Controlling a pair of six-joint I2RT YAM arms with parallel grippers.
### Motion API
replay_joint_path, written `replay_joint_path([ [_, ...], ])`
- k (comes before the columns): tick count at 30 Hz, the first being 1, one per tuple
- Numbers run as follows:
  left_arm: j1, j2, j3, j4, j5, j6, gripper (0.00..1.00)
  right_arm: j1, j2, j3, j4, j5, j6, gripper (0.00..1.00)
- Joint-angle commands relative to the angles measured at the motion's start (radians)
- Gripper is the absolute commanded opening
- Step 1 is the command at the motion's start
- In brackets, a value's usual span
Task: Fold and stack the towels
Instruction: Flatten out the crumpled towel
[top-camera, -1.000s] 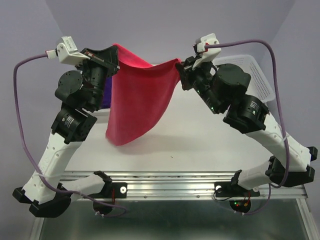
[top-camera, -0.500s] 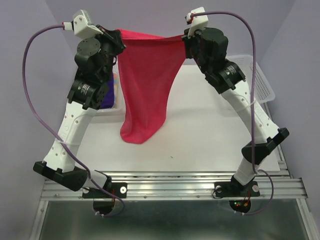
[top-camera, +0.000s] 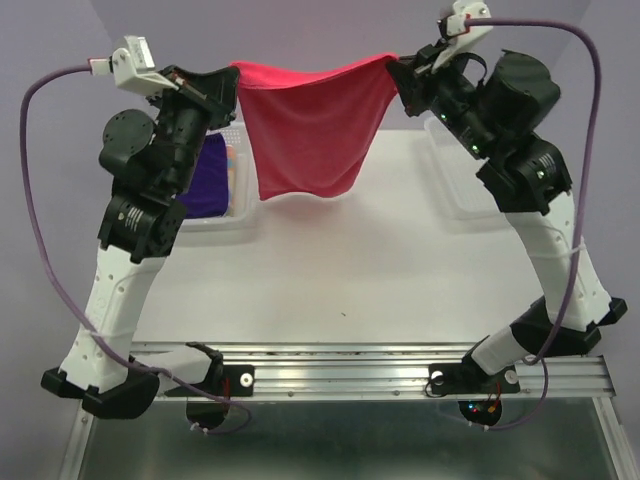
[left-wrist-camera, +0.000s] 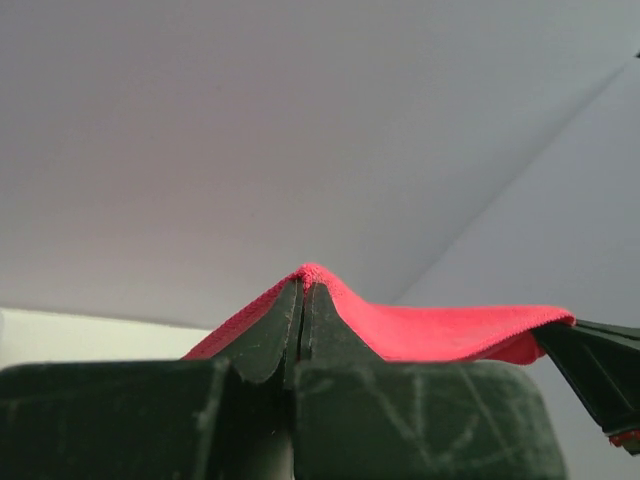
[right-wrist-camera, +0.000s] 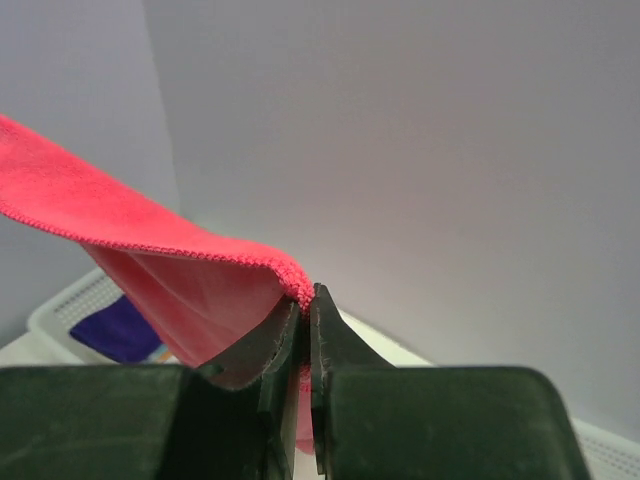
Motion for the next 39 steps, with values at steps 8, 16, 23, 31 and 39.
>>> replay_joint_path([
  [8,0.002,-0.254,-0.121,0.091,0.397,-0.155,0.0,0.003,-0.251,-0.056,-0.076,-0.408,0.167,0.01],
  [16,-0.001,-0.306,-0.128,0.095,0.544,-0.226,0.0,0.003,-0.343,-0.079,-0.065,-0.539,0.264,0.01],
  [23,-0.001,-0.315,-0.193,0.097,0.472,-0.195,0.0,0.003,-0.345,-0.175,-0.029,-0.395,0.256,0.01],
  [31,0.036,-0.143,-0.276,0.114,0.262,-0.126,0.0,0.003,-0.184,-0.266,0.051,0.017,0.209,0.01],
  [39,0.212,0.188,-0.261,0.244,0.303,-0.123,0.0,-0.133,0.148,-0.227,0.157,0.154,0.173,0.01],
])
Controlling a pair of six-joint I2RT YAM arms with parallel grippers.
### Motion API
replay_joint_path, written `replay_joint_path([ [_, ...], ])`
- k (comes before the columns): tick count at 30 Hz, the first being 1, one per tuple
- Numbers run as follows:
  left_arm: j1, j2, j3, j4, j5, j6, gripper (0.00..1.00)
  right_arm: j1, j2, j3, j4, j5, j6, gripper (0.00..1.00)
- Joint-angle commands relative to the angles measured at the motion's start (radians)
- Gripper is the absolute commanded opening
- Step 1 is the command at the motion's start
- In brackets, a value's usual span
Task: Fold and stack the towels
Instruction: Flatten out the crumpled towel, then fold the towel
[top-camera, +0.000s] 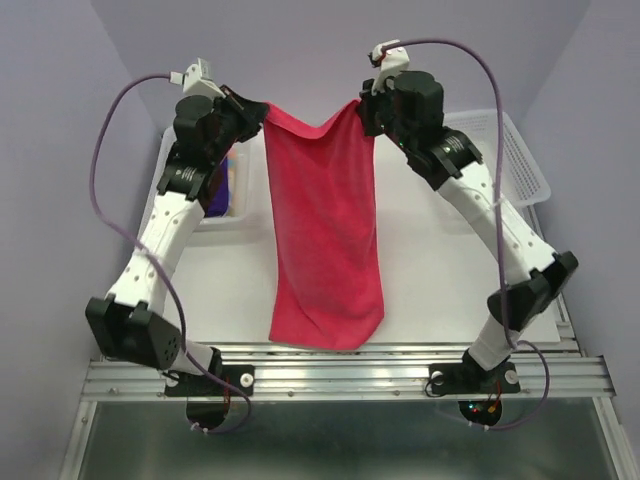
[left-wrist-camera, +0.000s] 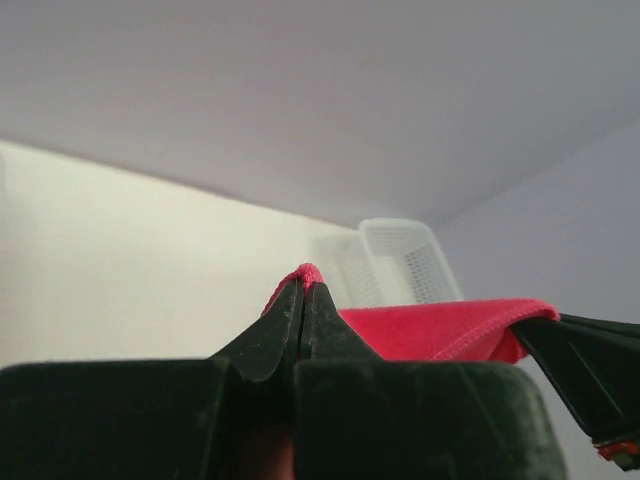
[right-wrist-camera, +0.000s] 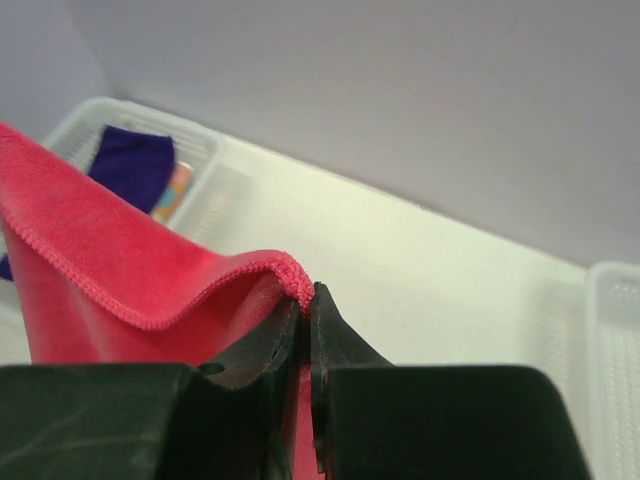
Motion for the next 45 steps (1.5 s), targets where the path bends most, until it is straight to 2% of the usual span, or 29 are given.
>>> replay_joint_path([
  [1,0.057,0.134,0.034,0.119,0.007,0.04,0.0,-0.127,0.132,0.032,0.108,0.05,-0.014,0.01],
  [8,0.073,0.464,0.267,0.126,0.004,0.115,0.0,-0.262,0.402,0.136,0.198,-0.106,0.032,0.01],
  [14,0.09,0.732,0.47,0.113,0.026,0.138,0.0,-0.328,0.542,0.196,0.298,-0.218,0.011,0.01],
  [19,0.1,0.853,0.594,0.104,0.03,0.123,0.0,-0.351,0.619,0.221,0.31,-0.292,-0.03,0.01],
  [22,0.108,0.867,0.594,0.1,0.037,0.116,0.0,-0.354,0.614,0.192,0.318,-0.354,-0.063,0.01],
  [26,0.11,0.835,0.533,0.098,0.043,0.115,0.0,-0.354,0.57,0.129,0.32,-0.445,-0.08,0.01],
  [32,0.11,0.661,0.289,0.138,0.03,0.106,0.0,-0.352,0.448,-0.04,0.286,-0.568,-0.07,0.01],
  [35,0.11,0.581,0.174,0.144,0.018,0.101,0.0,-0.352,0.385,-0.164,0.283,-0.598,-0.067,0.01],
  [45,0.108,0.352,-0.174,0.219,0.064,0.058,0.0,-0.336,0.213,-0.412,0.268,-0.654,-0.066,0.01],
])
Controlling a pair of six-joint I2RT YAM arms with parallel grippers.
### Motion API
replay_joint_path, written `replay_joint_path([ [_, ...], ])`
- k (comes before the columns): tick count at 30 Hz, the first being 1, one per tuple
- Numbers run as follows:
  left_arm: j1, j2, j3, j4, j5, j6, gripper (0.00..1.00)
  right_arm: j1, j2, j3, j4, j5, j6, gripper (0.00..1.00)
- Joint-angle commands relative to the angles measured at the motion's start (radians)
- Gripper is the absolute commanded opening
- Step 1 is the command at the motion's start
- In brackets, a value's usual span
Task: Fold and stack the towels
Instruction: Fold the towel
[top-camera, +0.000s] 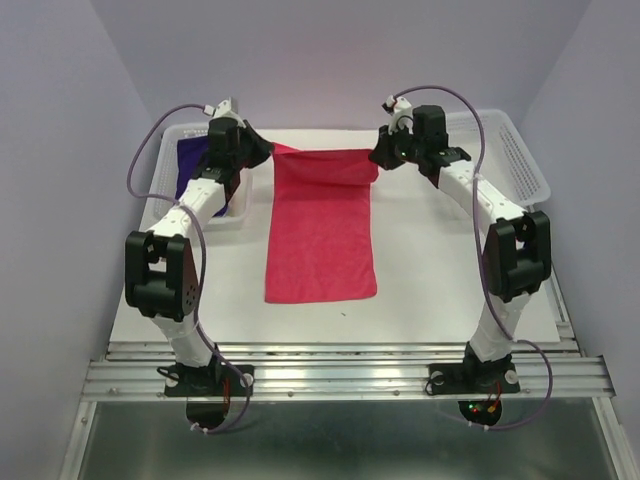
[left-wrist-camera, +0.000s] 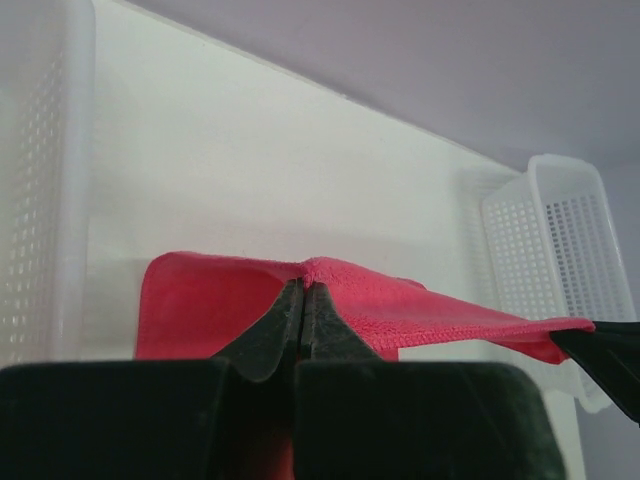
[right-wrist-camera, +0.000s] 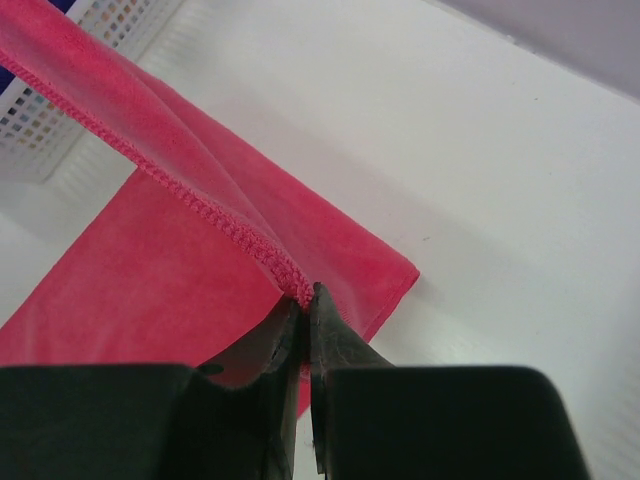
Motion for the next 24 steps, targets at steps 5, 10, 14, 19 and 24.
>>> replay_joint_path([
  [5,-0.009,-0.203,-0.261,0.119,0.042,-0.048,0.0,0.044,-0.172,-0.208,0.021,-0.025,-0.025,0.01],
  [10,-0.015,-0.352,-0.462,0.155,0.013,-0.078,0.0,0.051,-0.231,-0.294,0.022,-0.059,-0.014,0.01],
  [14,-0.032,-0.441,-0.586,0.177,0.011,-0.104,0.0,0.07,-0.277,-0.383,0.021,-0.07,-0.009,0.01],
  [19,-0.054,-0.544,-0.71,0.198,0.008,-0.133,0.0,0.096,-0.349,-0.49,0.025,-0.07,0.023,0.01],
  [24,-0.071,-0.605,-0.781,0.191,0.006,-0.144,0.0,0.134,-0.421,-0.586,0.033,-0.045,0.044,0.01],
])
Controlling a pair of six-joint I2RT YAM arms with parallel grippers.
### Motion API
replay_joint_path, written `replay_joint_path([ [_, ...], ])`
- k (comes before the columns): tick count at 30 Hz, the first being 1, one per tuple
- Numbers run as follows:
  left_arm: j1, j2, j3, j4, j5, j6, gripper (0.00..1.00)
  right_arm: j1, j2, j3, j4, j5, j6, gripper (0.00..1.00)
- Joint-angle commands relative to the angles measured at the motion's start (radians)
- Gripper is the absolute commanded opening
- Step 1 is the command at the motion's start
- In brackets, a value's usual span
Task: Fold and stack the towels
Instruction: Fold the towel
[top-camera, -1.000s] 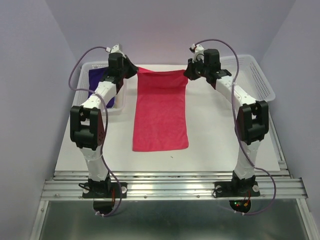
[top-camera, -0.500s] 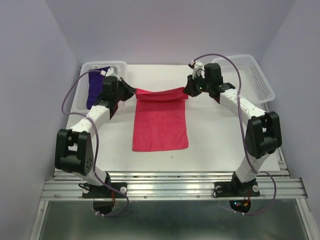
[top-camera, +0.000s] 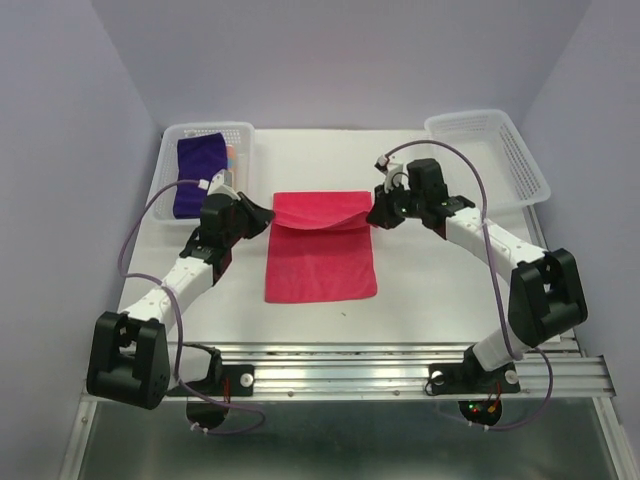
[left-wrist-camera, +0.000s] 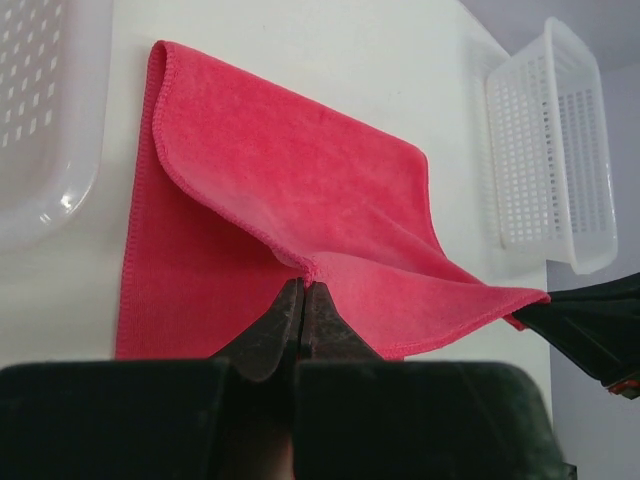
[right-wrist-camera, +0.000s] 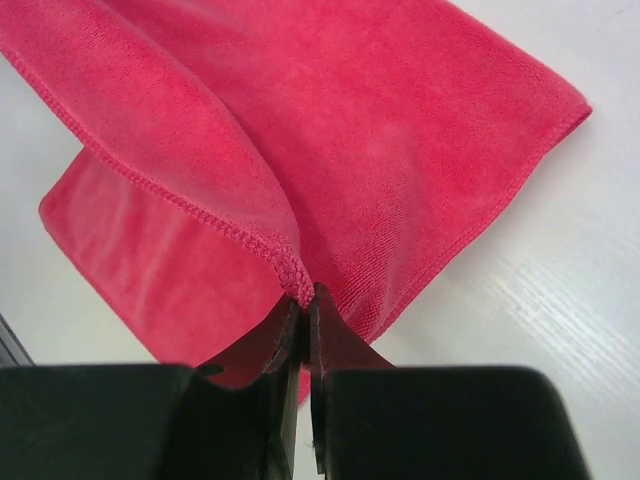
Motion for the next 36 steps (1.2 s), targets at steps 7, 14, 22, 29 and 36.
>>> replay_joint_path([
  [7,-0.013,-0.143,-0.071,0.01,-0.036,-0.021,0.0,0.08,-0.147,-0.08,0.007,0.029,0.027,0.01],
  [14,-0.013,-0.242,-0.093,-0.059,-0.058,-0.021,0.0,0.091,-0.21,-0.111,0.001,0.042,0.026,0.01],
  [22,-0.013,-0.299,-0.191,-0.084,-0.059,-0.041,0.0,0.098,-0.223,-0.189,0.016,0.025,0.075,0.01],
  [29,-0.014,-0.339,-0.295,-0.107,-0.033,-0.067,0.0,0.121,-0.184,-0.264,0.036,0.013,0.087,0.03],
  [36,-0.019,-0.391,-0.416,-0.096,-0.021,-0.081,0.0,0.143,-0.12,-0.301,0.034,0.01,0.095,0.02],
])
